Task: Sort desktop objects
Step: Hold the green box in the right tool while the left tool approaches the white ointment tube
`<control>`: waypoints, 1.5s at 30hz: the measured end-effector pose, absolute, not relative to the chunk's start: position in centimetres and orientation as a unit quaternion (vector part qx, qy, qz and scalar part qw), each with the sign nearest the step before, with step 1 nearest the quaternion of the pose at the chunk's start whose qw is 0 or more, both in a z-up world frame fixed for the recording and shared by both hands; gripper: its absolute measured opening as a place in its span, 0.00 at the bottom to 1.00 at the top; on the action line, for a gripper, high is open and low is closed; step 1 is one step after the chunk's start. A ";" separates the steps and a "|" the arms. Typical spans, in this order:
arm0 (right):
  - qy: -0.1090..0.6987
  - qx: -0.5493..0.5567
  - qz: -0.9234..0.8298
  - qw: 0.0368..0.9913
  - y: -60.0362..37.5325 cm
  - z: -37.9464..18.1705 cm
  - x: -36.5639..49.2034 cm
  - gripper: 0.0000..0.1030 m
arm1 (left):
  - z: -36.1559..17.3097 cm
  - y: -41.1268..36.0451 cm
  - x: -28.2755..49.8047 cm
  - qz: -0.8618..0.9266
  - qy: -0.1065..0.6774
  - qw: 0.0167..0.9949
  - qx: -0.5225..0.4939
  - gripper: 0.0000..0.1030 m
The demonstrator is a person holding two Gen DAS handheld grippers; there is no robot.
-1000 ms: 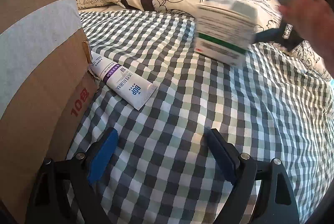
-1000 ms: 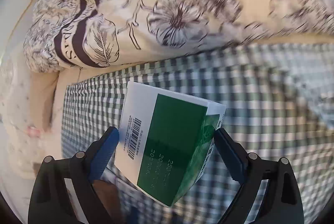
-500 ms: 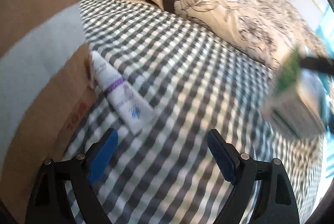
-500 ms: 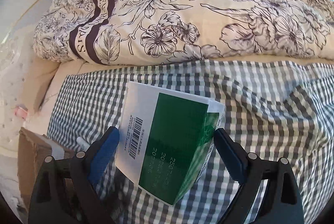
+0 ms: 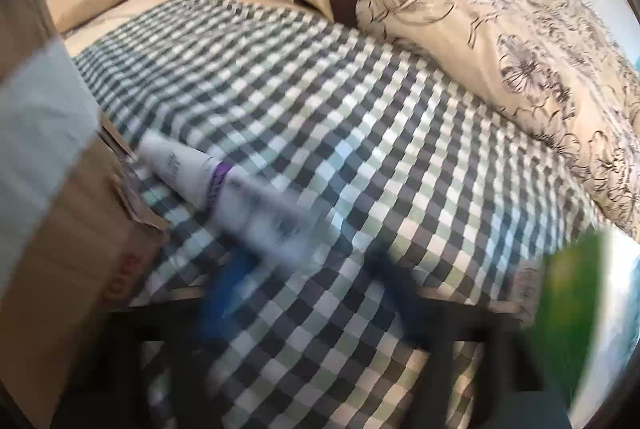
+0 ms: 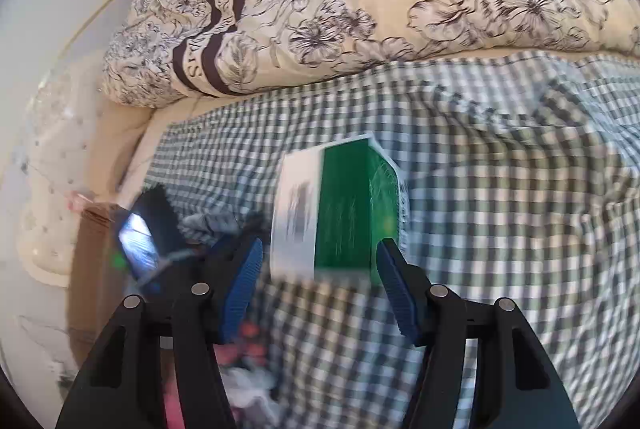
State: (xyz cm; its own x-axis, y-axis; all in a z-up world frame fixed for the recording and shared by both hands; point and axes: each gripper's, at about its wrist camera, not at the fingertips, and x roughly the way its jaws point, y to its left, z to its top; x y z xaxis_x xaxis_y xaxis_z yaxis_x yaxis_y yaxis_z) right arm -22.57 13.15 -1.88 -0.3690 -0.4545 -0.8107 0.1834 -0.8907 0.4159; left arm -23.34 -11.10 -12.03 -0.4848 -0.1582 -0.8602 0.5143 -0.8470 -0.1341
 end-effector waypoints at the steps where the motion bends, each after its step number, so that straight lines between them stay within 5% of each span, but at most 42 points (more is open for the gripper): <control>1: -0.125 0.528 -0.817 0.193 13.2 -2.0 -22.5 0.57 | -11.9 -11.4 -23.2 -0.839 0.201 0.189 0.470 0.15; 5: -0.117 0.540 -0.813 0.183 13.2 -2.8 -22.9 0.59 | -12.2 -11.3 -22.6 -0.832 0.225 0.175 0.476 0.09; 8: -0.064 0.539 -0.829 0.133 12.2 -2.4 -23.1 0.79 | -12.2 -10.3 -22.6 -0.825 0.231 0.171 0.486 0.12; 10: -0.044 0.531 -0.835 0.136 11.1 -1.7 -23.3 0.86 | -12.2 -10.1 -22.8 -0.821 0.246 0.161 0.489 0.27; 12: -0.029 0.533 -0.835 0.134 9.9 -1.3 -23.7 0.91 | -11.9 -9.6 -23.0 -0.820 0.265 0.141 0.487 0.76; 14: -0.002 0.536 -0.834 0.130 8.5 -1.2 -24.3 0.91 | -11.3 -9.5 -23.3 -0.817 0.264 0.162 0.486 0.95; 23: 0.053 0.593 -0.799 0.082 6.4 -6.8 -27.5 0.91 | -12.4 -10.8 -25.5 -0.779 0.289 0.217 0.512 0.97; 25: 0.027 0.605 -0.791 0.087 7.3 -8.1 -27.5 0.91 | -12.3 -10.6 -25.8 -0.785 0.273 0.221 0.511 0.89; 26: 0.004 0.608 -0.788 0.095 8.1 -8.5 -27.2 0.89 | -12.2 -10.5 -25.8 -0.790 0.259 0.227 0.508 0.63; 27: -0.019 0.607 -0.787 0.107 8.7 -8.6 -26.8 0.79 | -11.8 -10.4 -25.7 -0.796 0.242 0.233 0.503 0.28; 29: -0.031 0.594 -0.797 0.107 9.9 -8.3 -25.9 0.79 | -11.5 -10.7 -25.2 -0.803 0.244 0.222 0.496 0.02; 39: -0.085 0.555 -0.820 0.107 16.0 -5.0 -20.6 0.78 | -6.0 -4.3 -21.5 -0.876 0.100 0.185 0.434 0.00; 45: -0.106 0.546 -0.824 0.107 18.0 -3.3 -17.6 0.78 | -5.8 -2.1 -19.3 -0.876 0.084 0.161 0.446 0.00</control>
